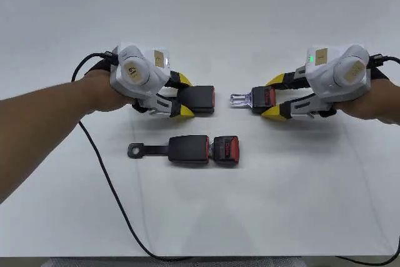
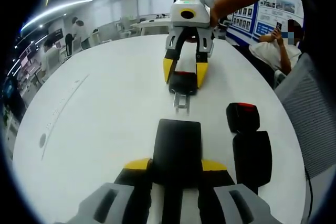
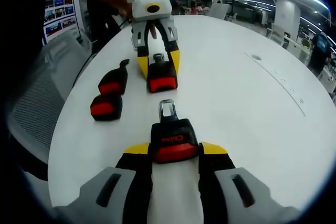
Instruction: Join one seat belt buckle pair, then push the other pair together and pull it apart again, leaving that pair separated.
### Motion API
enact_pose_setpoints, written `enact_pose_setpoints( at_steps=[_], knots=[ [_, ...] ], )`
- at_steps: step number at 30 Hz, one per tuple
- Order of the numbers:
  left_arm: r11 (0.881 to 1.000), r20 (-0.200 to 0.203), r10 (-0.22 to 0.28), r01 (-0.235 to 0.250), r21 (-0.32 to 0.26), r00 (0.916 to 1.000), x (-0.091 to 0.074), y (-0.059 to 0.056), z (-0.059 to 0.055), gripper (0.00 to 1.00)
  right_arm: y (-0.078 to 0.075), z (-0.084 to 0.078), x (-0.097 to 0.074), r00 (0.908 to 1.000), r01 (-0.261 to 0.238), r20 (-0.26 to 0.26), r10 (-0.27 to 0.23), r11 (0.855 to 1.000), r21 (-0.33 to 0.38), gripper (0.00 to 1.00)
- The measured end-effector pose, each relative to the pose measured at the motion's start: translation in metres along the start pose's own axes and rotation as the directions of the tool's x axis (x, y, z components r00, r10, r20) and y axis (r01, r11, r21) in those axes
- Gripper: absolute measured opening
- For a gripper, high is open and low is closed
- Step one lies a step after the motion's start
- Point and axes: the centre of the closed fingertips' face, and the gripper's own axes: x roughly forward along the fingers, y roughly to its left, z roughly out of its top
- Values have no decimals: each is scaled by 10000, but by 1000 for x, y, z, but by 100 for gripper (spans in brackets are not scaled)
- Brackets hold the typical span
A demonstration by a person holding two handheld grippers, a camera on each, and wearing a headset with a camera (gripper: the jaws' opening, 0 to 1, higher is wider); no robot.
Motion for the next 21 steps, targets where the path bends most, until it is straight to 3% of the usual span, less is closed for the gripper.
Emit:
enact_pose_setpoints(
  at_steps=[21],
  knots=[
    [10000, -46, -27, 27, -8, 10000, -1, 2, 2, 34, 10, 27, 29, 9996, -133, 234, 132, 9999, 27, 32]
  ],
)
